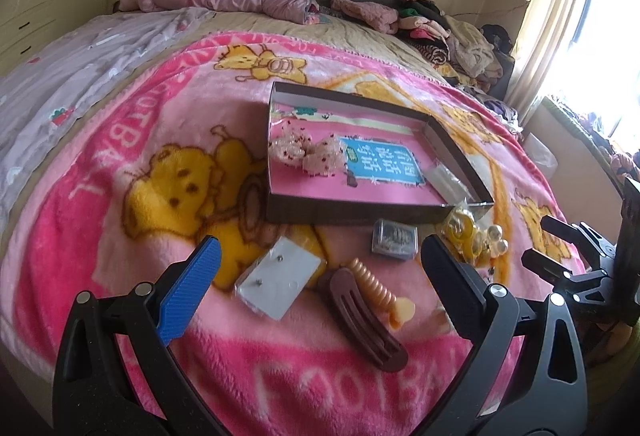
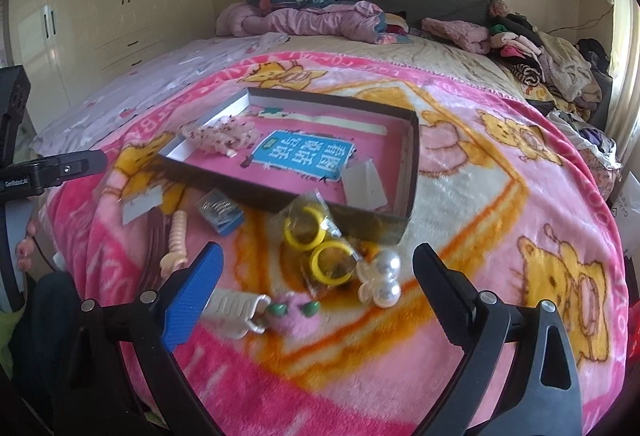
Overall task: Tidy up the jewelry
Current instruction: 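Open and withdraw both grippers from the tray back over the blanket, then grasp the brown hair clip with the left gripper while the right grasps the white claw clip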
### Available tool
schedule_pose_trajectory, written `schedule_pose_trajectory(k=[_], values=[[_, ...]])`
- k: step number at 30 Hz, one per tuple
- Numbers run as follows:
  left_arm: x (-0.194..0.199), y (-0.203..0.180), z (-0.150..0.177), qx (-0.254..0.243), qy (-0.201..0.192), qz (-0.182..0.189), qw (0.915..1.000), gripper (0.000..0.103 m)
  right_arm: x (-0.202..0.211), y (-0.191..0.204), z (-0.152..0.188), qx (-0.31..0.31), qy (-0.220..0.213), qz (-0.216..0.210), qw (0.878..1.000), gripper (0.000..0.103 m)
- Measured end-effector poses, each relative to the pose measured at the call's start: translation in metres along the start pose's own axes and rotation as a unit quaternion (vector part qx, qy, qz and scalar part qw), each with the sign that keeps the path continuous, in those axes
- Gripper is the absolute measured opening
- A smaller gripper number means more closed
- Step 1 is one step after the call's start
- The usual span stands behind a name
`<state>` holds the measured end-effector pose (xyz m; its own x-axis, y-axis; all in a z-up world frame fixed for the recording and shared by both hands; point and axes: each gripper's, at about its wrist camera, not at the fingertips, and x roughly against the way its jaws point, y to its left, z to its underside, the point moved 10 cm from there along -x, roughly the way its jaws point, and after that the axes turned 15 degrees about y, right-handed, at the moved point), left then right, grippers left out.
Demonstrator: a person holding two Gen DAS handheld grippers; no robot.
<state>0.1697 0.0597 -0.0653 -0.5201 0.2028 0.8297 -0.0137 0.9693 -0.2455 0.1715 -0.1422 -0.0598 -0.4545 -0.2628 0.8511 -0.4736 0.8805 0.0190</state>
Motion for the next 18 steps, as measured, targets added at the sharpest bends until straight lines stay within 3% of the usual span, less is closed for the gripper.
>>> schedule_pose_trajectory(k=[14, 18], values=[[-0.021, -0.007, 0.037, -0.009, 0.038, -0.002, 0.9992, 0.091, -0.014, 0.042, 0.034, 0.029, 0.021, -0.033, 0.999, 0.093], [-0.031, -0.012, 0.049, -0.013, 0.059, 0.007, 0.9981, 0.076, -0.022, 0.055, 0.040, 0.041, 0.026, -0.041, 0.998, 0.093]])
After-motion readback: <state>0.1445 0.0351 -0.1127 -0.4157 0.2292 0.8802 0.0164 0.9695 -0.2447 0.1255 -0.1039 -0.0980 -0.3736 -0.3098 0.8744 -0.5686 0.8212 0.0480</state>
